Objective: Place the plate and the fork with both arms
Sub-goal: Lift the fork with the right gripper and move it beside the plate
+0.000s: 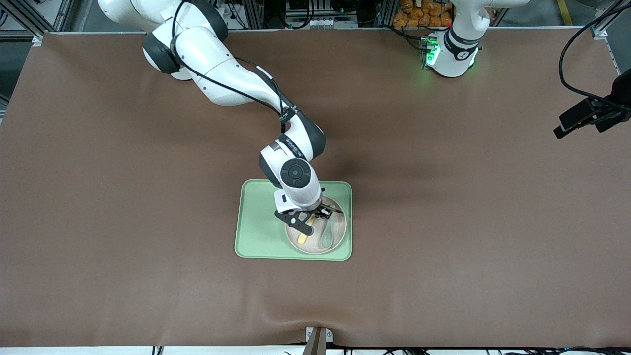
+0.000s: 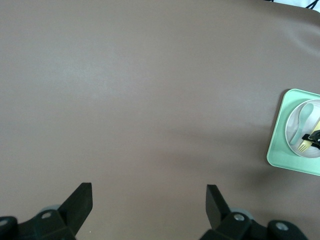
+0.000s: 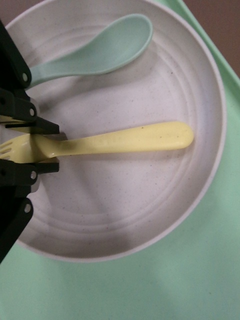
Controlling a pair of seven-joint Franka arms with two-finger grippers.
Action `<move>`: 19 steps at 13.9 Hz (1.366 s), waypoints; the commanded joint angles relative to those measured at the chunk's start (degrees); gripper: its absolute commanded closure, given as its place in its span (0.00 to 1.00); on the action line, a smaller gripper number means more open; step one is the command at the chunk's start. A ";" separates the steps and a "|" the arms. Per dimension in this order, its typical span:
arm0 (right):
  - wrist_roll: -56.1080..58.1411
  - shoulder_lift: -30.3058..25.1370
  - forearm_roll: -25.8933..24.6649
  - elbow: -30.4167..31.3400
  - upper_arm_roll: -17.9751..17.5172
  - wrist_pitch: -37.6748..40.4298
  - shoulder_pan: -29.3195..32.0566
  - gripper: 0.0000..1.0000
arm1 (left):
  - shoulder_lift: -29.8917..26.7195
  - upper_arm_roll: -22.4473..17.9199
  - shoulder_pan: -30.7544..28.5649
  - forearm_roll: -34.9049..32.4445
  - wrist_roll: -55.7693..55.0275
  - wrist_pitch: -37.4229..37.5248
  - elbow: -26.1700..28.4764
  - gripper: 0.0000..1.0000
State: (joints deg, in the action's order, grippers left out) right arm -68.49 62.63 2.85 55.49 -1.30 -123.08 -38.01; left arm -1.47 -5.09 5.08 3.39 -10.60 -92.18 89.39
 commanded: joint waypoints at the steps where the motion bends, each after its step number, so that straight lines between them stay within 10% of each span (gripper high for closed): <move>1: -0.85 -1.53 -0.30 -2.05 -2.21 4.06 2.58 0.96 | -0.72 -0.36 0.46 -1.11 0.93 0.15 0.35 0.00; 6: 2.98 -5.76 0.05 -1.96 -8.45 8.72 10.40 0.95 | -0.90 -0.36 0.46 -1.11 1.02 0.59 0.35 0.00; 16: 20.84 -11.73 -2.05 9.44 -9.16 9.62 16.55 0.95 | -0.81 -0.27 0.54 -1.19 1.02 0.59 0.35 0.00; 19: 21.12 -13.75 -9.32 17.26 -20.28 4.44 26.11 0.95 | -0.81 -0.27 0.54 -1.19 1.02 0.59 0.26 0.00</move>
State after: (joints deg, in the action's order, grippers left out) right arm -48.23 53.72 -1.47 63.33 -13.39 -115.76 -19.25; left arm -1.48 -5.08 5.13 3.39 -10.55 -92.05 89.38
